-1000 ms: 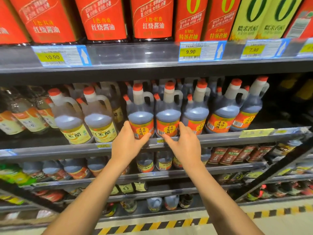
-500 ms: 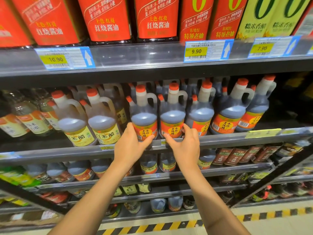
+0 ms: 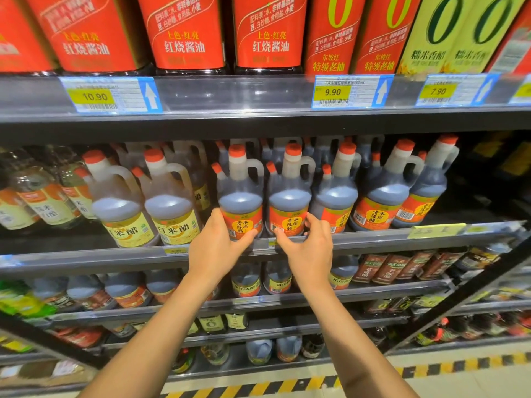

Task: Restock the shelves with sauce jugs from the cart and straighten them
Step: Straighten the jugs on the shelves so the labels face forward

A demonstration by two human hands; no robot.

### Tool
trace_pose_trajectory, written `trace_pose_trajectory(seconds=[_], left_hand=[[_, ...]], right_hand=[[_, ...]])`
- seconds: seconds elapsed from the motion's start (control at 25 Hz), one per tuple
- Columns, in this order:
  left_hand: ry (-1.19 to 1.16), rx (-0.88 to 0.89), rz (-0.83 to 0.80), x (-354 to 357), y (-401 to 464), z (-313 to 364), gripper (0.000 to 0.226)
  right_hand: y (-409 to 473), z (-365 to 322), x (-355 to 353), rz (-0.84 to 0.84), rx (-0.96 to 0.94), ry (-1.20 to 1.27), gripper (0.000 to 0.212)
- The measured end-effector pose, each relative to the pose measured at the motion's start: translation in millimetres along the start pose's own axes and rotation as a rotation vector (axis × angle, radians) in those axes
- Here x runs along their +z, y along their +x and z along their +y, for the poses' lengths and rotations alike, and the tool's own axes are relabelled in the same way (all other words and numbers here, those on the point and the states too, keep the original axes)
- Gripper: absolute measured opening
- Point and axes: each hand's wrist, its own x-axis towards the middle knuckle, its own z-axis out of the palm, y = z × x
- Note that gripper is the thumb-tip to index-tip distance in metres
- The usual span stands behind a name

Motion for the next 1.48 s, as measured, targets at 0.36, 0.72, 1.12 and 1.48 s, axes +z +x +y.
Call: trace_pose_trajectory(seconds=[0.36,0.72,1.12,1.48], left_hand=[[-0.038,-0.044,-0.042,-5,-3,9,0.064],[0.113,-0.047,-0.086,-9,-25,25,0.047],[0.253,0.023,-0.105,15,-62,128,0.053],[0.077,0.258,-0.009,46,-39,188,0.060]], right_hand=[[-2,-3,-5,-0.042,0.028,0.052,0.068],[-15,26,-46,-0.124,-0.192,0.022,0.046],[17,86,-127,-0.094,-0.174,-0.042,0.038],[68,102,-167,-0.060,-0.095,-0.023,0.054]])
